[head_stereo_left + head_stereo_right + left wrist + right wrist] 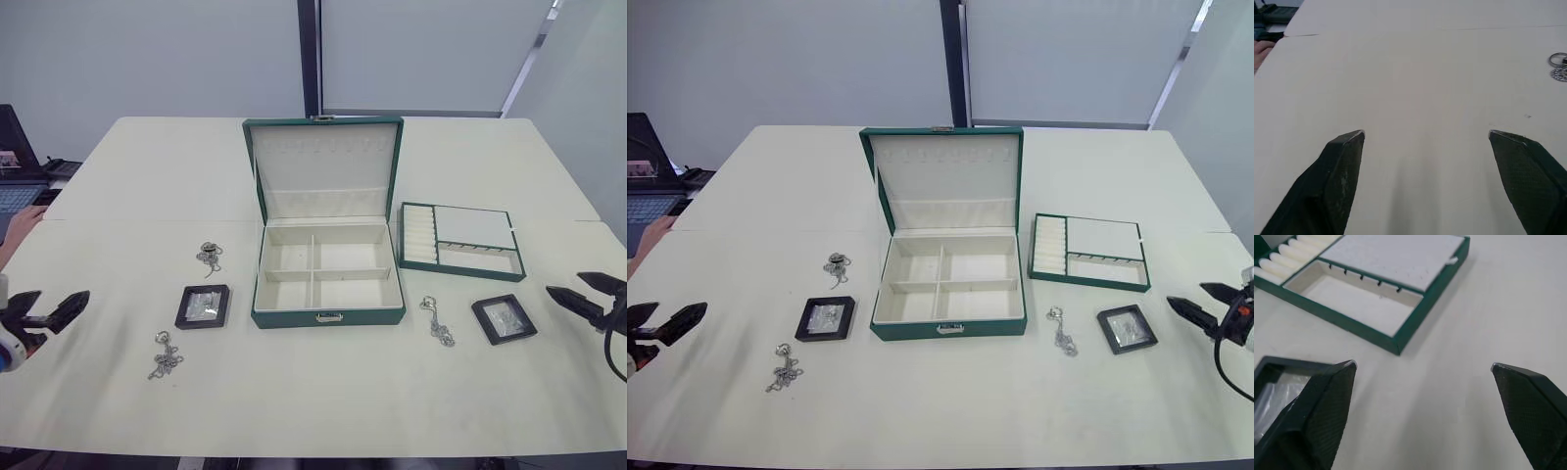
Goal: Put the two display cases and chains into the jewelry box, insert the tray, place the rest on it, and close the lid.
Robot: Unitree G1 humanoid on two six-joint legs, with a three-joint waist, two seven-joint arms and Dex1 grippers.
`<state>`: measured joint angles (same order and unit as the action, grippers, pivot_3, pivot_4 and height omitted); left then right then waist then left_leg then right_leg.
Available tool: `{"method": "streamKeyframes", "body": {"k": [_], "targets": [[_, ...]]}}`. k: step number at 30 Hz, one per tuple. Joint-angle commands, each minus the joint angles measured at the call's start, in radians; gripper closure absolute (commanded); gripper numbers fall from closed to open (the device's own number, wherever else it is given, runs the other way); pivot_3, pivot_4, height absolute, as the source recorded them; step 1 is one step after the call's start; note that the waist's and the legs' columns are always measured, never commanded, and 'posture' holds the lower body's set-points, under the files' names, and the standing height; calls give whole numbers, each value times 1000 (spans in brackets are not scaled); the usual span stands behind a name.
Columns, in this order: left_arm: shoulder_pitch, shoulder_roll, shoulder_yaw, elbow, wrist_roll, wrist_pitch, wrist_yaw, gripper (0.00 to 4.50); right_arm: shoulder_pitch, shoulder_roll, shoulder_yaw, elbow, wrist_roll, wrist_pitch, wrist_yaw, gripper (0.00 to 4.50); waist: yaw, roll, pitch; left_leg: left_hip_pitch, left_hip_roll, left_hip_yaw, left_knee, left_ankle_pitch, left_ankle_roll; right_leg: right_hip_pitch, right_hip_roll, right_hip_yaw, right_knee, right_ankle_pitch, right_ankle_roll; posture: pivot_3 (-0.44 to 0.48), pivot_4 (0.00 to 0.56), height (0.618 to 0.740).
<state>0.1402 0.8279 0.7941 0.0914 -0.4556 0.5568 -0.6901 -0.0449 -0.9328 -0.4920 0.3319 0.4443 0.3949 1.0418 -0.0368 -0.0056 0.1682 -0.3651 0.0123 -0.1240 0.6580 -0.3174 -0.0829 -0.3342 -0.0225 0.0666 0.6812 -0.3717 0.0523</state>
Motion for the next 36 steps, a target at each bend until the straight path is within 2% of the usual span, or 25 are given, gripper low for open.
{"method": "streamKeyframes", "body": {"k": [1, 13, 18, 21, 25, 28, 32, 36], "targets": [[30, 14, 65, -22, -23, -13, -16, 30, 6, -14, -56, -26, 19, -28, 3, 0, -4, 0, 0, 0, 0, 0, 0, 0, 0, 0, 0, 0, 0, 0, 0, 0, 150, 740], [75, 14, 104, -39, -89, -69, -125, 30, -27, -8, -41, -43, 45, -24, 29, 0, -7, 0, 0, 0, 0, 0, 0, 0, 0, 0, 0, 0, 0, 0, 0, 0, 150, 740], [78, -16, 81, -95, -119, -63, -122, 30, -44, -8, -30, -180, 106, 46, 41, 0, -7, 0, 0, 0, 1, 0, 0, 0, 0, 0, 0, 0, 0, 0, 0, 0, 150, 740], [73, -71, 57, -167, -140, -50, -89, 30, -81, -14, -2, -312, 160, 108, 39, 0, -10, 1, 0, 0, 1, 0, 0, 0, 0, 0, 0, 1, 0, 0, 0, 0, 150, 740], [128, -174, -5, -288, -124, -72, -46, 30, -192, -13, 72, -548, 302, 254, 13, 0, -15, 2, 0, 0, 1, 1, 0, 0, 0, 0, 0, 2, 0, 0, 0, 0, 150, 740], [137, -242, -39, -310, -73, -146, 10, 30, -317, 21, 193, -692, 391, 330, 0, 0, -13, 1, 0, 0, 2, 0, 0, 0, 0, 1, 0, 0, 0, 0, 0, 0, 150, 740], [162, -374, -111, -399, -42, -195, 113, 30, -434, 69, 353, -750, 390, 324, 59, 0, -4, -1, -1, 0, 1, -2, 1, 0, 0, 1, 0, 0, 0, 0, 0, 0, 150, 740], [269, -546, -210, -533, 10, -272, 199, 30, -553, 128, 478, -730, 348, 290, 107, 0, 7, -2, -1, -1, 1, -2, 2, 0, 0, 1, -4, 1, -1, 2, 3, 0, 150, 740]]}}
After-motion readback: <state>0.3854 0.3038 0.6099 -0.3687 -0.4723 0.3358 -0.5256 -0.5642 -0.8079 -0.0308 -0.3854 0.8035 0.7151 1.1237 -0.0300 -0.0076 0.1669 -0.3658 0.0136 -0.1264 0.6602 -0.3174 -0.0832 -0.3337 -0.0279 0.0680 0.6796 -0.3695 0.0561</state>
